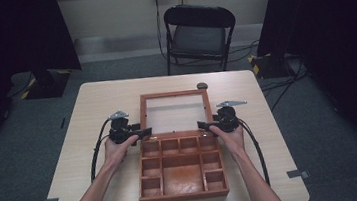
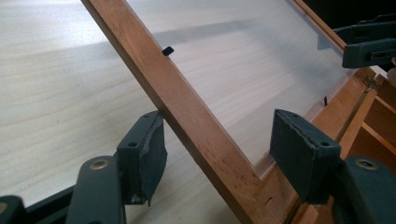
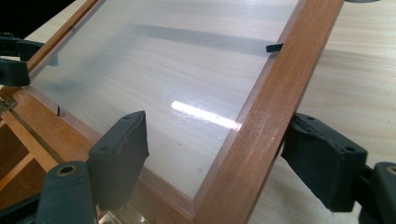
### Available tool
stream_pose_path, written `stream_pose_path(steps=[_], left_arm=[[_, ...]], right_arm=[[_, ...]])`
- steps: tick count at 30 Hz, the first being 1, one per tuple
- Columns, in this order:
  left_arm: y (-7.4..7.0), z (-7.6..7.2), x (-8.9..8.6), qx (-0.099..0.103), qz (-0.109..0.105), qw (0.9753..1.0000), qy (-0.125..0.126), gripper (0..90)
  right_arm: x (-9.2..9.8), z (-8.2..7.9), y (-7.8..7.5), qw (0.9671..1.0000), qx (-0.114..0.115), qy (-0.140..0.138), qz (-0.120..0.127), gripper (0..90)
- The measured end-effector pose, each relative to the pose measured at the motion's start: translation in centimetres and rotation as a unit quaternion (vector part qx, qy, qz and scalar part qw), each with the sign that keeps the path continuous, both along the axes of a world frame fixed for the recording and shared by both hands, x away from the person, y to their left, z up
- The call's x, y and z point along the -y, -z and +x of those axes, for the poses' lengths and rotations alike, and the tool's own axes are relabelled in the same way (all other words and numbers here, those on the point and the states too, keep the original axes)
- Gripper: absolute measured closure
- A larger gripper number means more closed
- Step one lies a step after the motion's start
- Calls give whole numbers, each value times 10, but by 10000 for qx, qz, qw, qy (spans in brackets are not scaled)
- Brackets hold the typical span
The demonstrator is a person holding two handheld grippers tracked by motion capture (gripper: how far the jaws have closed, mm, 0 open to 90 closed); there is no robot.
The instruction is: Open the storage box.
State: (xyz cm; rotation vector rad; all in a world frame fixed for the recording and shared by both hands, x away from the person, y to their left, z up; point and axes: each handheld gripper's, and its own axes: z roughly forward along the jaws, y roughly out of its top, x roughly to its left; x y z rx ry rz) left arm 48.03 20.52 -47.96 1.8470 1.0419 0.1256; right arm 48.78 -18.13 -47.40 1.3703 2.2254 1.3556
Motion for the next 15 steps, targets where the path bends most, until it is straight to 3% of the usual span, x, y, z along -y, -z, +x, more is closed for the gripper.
stream_pose_path(steps=[3,6,7,8,11,15], left_arm=[[2,1,0,-23,-25,10000,-26,345],[1,-1,2,94,133,9998,-74,337],[0,-1,3,75,162,9998,-67,322],[2,0,2,-17,50,10000,-46,313],[3,0,1,25,131,9999,-30,323],[3,-1,3,46,150,9999,9,317]], right_arm=[[0,0,0,10000,-21,17,-25,218],[1,-1,1,10000,-63,16,38,212],[3,2,5,9994,-291,20,196,208],[4,2,7,9991,-342,15,256,208],[7,4,11,9973,-590,44,436,207],[7,5,11,9970,-622,26,461,207]])
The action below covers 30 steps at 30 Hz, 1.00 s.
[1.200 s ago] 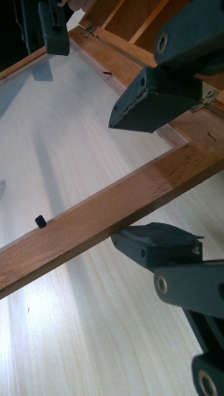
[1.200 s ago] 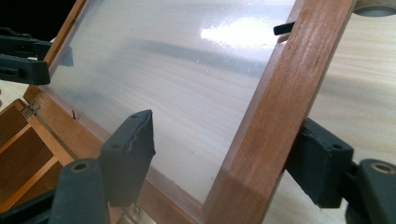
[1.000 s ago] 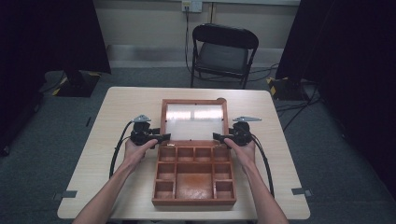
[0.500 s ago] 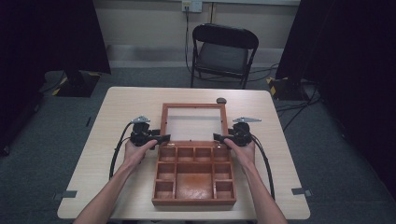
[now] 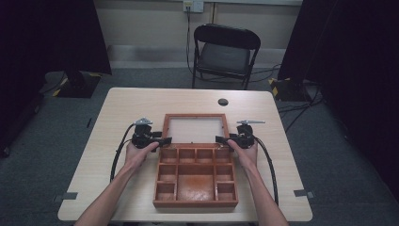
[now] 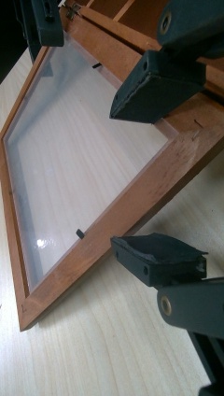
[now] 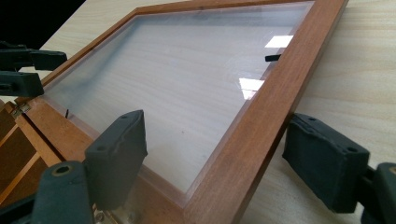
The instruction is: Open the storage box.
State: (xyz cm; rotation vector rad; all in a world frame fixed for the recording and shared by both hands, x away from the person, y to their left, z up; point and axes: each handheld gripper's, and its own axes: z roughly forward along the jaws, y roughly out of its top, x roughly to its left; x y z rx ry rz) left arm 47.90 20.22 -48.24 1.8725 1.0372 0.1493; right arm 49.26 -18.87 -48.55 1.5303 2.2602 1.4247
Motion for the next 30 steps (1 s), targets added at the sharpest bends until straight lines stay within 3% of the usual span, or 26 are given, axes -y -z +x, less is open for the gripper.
stream_pose_path(steps=[6,9,14,19,26,29,30], left_arm=[[-3,-2,-1,56,-28,10000,-3,321],[-7,-3,-5,93,-34,9999,-21,304],[-11,-5,-10,104,-55,9999,-107,287],[-16,-15,-23,184,98,9996,-170,281],[-20,-24,-47,114,338,9986,-381,291],[-21,-32,-60,152,452,9977,-472,279],[-21,-36,-66,175,544,9972,-483,275]], right_arm=[[1,0,0,10000,-13,-25,16,204],[2,-2,-4,9996,129,27,-232,199],[6,-6,-12,9995,214,29,-227,200],[16,-20,-25,9985,428,22,-327,199],[38,-38,-27,9980,467,118,-415,173],[49,-48,-31,9966,577,250,-539,158],[56,-56,-33,9953,498,320,-769,153]])
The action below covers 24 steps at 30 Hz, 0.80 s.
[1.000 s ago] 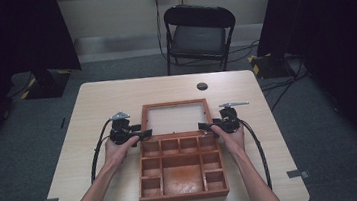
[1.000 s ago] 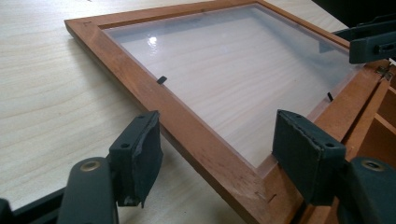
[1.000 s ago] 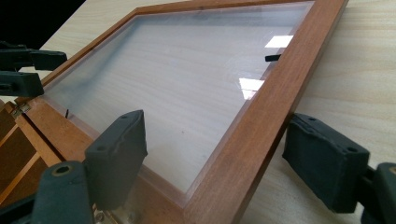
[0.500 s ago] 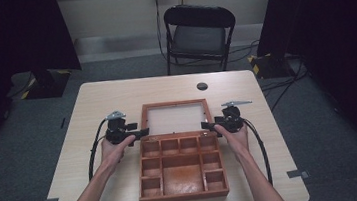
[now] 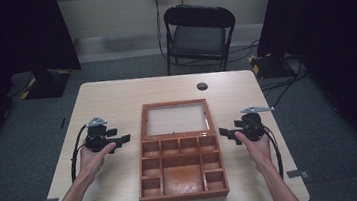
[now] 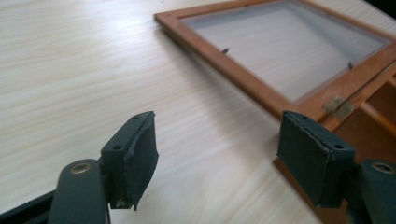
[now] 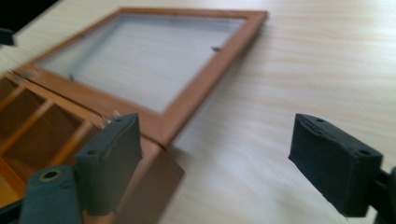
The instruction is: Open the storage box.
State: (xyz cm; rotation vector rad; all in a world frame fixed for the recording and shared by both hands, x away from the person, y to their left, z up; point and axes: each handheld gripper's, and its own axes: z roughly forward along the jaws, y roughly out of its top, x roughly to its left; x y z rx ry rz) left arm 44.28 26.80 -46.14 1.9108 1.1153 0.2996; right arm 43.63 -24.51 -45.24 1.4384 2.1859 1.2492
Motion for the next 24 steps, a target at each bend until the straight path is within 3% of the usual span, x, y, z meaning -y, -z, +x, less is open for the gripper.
stream_pose_path(steps=[3,8,12,15,17,18,19,20,21,24], left_arm=[[2,-9,-14,-1,126,9999,-73,267],[11,-19,-31,-146,423,9986,-275,249],[18,-35,-40,-117,503,9985,-179,213],[24,-39,-40,-61,734,9971,-190,210],[28,-38,-39,-276,823,9960,-197,202],[34,-40,-36,-147,1017,9944,-255,182],[34,-40,-36,-147,1017,9944,-255,173],[37,-42,-34,79,1263,9917,-213,173],[38,-42,-35,63,1225,9922,-234,155],[40,-42,-37,150,1146,9929,-280,132]], right_arm=[[12,-13,-1,9999,-28,53,-97,154],[23,-26,1,9998,-100,176,-27,153],[34,-43,12,9983,-226,267,-458,155],[39,-47,20,9966,-327,369,-654,154],[43,-50,28,9940,-330,428,-954,154],[45,-49,35,9923,-427,469,-1059,146],[45,-49,35,9923,-427,469,-1059,146],[46,-49,37,9916,-351,498,-1140,146],[44,-50,40,9879,-153,550,-1445,131],[47,-50,44,9884,9,644,-1372,112]])
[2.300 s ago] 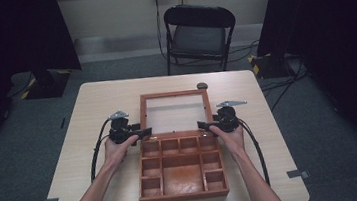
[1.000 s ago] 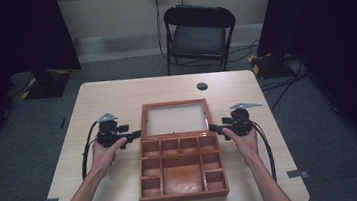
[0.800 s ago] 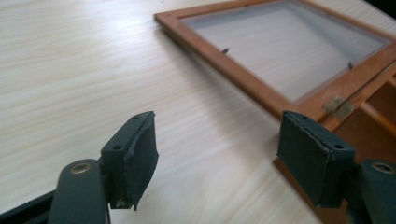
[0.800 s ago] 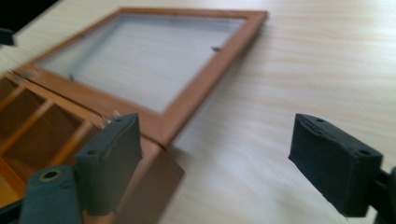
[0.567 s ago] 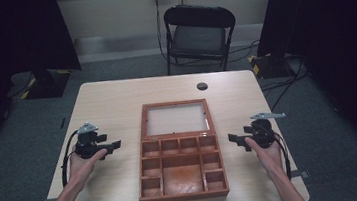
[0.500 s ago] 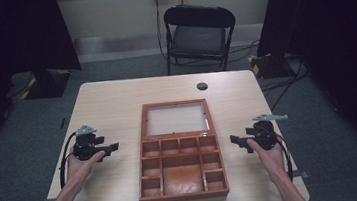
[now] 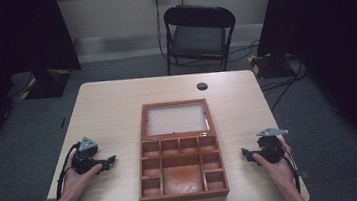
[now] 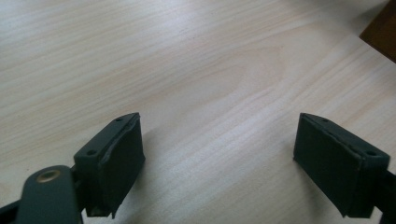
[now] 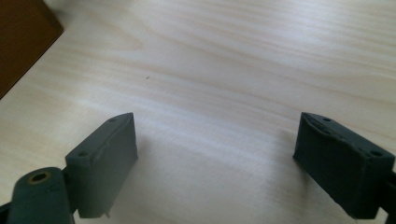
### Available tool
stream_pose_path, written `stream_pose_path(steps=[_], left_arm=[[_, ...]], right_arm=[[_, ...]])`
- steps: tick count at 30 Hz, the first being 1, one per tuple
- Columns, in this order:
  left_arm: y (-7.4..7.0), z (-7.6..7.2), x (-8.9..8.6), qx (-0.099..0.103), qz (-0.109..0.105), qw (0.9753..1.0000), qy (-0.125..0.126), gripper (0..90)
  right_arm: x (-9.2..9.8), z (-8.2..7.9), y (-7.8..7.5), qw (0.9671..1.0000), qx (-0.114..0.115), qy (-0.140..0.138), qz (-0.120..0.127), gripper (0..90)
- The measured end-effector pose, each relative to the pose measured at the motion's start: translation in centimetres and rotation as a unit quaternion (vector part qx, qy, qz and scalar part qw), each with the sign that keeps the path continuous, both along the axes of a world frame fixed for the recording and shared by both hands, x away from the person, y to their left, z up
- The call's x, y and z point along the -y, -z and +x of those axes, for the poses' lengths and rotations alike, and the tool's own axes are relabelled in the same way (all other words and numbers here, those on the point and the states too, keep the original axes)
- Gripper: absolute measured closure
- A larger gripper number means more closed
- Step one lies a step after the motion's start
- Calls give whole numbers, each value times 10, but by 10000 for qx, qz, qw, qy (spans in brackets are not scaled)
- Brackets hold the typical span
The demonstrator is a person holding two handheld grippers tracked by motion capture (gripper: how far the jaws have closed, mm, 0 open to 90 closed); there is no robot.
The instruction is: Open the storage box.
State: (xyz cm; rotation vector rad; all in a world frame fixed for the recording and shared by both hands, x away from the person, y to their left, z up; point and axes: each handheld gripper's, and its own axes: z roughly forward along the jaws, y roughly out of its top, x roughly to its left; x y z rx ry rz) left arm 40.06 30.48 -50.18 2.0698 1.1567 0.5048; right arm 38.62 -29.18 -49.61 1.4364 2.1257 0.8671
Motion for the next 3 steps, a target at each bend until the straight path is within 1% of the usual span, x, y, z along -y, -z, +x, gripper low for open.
stream_pose_path(steps=[1,3], left_arm=[[0,0,-1,19,40,10000,16,132],[0,0,-1,18,50,10000,17,129]], right_arm=[[1,0,2,10000,57,19,37,98],[2,-1,4,9998,171,15,53,84]])
